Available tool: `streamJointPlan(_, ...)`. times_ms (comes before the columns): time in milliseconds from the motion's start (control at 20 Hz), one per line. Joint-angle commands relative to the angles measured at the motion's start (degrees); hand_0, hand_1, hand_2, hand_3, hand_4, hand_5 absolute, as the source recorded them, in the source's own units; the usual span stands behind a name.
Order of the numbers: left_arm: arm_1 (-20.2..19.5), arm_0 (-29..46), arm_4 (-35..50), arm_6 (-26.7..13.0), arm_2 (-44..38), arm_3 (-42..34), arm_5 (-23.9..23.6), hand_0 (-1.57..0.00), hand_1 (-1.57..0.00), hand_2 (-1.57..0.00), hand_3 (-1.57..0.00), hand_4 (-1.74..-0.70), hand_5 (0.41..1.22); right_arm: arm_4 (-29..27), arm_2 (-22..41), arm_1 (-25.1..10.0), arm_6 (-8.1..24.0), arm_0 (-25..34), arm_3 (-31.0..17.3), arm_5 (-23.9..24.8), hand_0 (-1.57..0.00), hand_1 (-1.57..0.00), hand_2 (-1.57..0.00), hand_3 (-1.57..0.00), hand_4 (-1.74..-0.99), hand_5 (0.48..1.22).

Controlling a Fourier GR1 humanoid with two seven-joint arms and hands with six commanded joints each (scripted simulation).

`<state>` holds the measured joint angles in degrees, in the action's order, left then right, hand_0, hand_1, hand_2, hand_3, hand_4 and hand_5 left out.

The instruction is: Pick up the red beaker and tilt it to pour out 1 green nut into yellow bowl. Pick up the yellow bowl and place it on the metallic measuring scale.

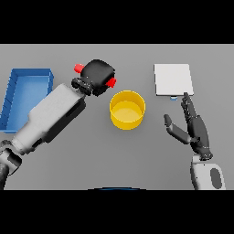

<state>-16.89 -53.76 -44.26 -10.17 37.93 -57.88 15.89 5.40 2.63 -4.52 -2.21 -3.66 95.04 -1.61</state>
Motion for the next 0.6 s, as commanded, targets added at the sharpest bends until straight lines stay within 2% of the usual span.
streamJointPlan(0,-0.2,-1.0,-0.8,-0.7,1.4,0.9,1.9,-1.57,-1.57,-1.57,-1.36,-1.66,1.214,0.0,0.0,0.0,0.1,0.1,0.0,0.0,0.00,0.00,0.00,0.00,-1.279,0.651)
streamJointPlan(200,0.1,-6.5,-3.9,-0.6,7.5,4.0,7.0,-1.57,-1.57,-1.57,-1.27,-1.70,1.218,-1.8,-0.8,0.3,1.7,1.4,-1.1,-0.7,0.00,0.00,0.00,0.00,-1.303,0.619)
streamJointPlan(300,0.5,-8.6,-4.7,0.6,9.9,5.3,8.1,-1.57,-1.57,-1.57,-1.20,-1.71,1.219,-1.8,-0.4,0.8,0.5,-0.1,-0.5,-0.7,0.00,0.00,0.00,0.00,-1.301,0.607)
streamJointPlan(400,0.9,-10.8,-6.4,2.2,12.8,6.6,8.2,-1.57,-1.57,-1.57,-1.34,-1.72,1.220,-1.6,-0.5,0.3,0.6,0.5,-0.5,-0.8,0.00,0.00,0.00,0.00,-1.297,0.607)
streamJointPlan(550,1.8,-13.8,-9.0,4.0,17.2,9.1,7.9,-1.57,-1.57,-1.57,-1.45,-1.73,1.220,-1.3,-0.4,0.1,0.0,0.0,-0.4,-1.0,0.00,0.00,0.00,0.00,-1.297,0.600)
